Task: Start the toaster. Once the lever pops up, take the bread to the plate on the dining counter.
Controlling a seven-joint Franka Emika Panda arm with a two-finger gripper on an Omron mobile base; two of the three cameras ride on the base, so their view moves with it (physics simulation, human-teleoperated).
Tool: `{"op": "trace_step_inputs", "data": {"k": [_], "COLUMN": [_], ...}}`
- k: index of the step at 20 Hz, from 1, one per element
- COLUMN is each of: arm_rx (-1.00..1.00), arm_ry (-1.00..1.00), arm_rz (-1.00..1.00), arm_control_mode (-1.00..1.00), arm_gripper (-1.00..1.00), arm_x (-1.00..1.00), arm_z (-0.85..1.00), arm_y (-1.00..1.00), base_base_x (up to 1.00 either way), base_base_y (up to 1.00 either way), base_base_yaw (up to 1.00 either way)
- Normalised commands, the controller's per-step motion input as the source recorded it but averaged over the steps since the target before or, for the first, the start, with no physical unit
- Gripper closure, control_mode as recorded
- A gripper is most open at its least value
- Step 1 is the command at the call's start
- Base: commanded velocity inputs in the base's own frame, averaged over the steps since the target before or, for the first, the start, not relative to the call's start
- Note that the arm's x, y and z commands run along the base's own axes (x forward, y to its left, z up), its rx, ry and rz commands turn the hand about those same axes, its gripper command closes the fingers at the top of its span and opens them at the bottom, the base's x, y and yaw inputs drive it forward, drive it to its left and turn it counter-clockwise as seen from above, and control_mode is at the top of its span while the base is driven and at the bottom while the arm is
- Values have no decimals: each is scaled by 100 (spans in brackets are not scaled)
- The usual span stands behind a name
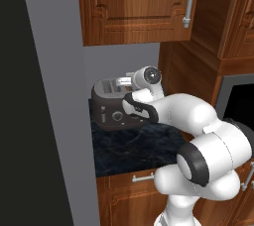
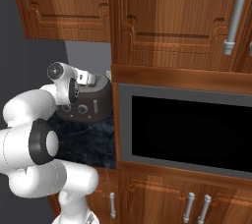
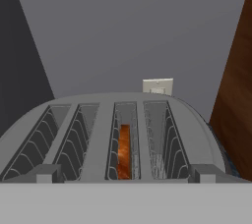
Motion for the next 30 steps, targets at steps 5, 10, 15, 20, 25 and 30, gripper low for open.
{"op": "trace_step_inputs", "data": {"k": [5,10,15,20,25,30], "arm_rx": [0,0,0,0,0,0], "arm_ry": [0,0,0,0,0,0], "arm_rz": [0,0,0,0,0,0], "arm_control_mode": [-100,-100,-100,-100,-100,-100], "arm_gripper": [-100,-100,-100,-100,-100,-100], "arm_x": [0,0,0,0,0,0], "arm_z": [0,0,0,0,0,0], "arm_y": [0,0,0,0,0,0], "base_base_x": [0,0,0,0,0,0], "base_base_y": [0,0,0,0,0,0], "base_base_yaw": [0,0,0,0,0,0]}}
